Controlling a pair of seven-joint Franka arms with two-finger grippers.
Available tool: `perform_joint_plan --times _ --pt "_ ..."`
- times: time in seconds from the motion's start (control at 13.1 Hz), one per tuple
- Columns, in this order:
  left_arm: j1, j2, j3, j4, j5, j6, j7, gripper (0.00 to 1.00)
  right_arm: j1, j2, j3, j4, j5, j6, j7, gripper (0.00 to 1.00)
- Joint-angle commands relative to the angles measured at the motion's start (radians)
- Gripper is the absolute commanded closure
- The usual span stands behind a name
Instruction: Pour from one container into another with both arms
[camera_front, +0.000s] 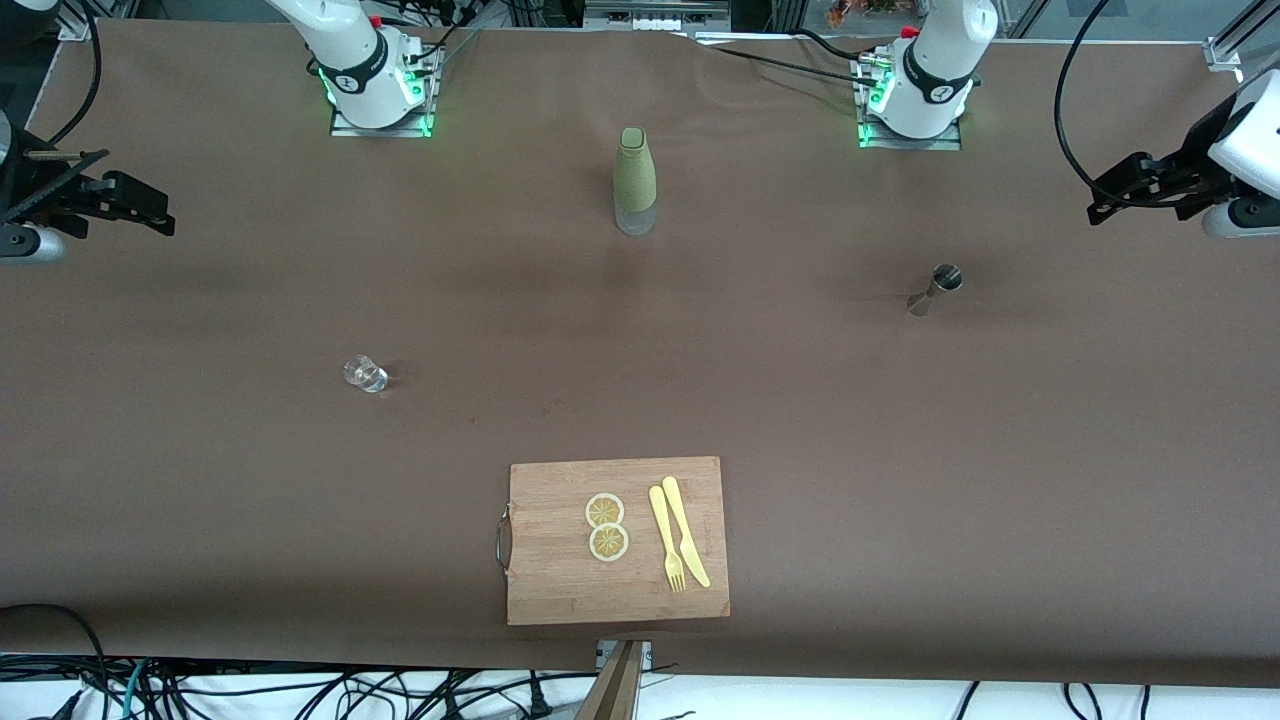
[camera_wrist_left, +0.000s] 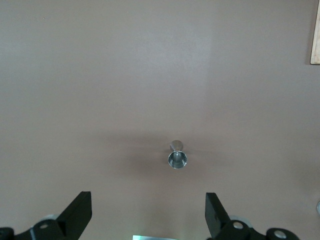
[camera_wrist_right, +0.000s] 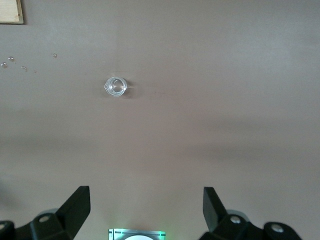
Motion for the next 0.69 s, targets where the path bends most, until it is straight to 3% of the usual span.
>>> perform_joint_plan --times 0.0,0.61 --pt "0.007 0.000 0.001 0.019 -0.018 -0.046 -0.002 0.00 -0.001 -0.004 0.003 0.006 0.010 -0.015 -0.006 0.00" --pt "0.007 0.008 0.012 0.030 -0.013 -0.042 -0.002 0.00 -0.001 -0.004 0.001 0.008 0.010 -0.013 -0.007 0.00"
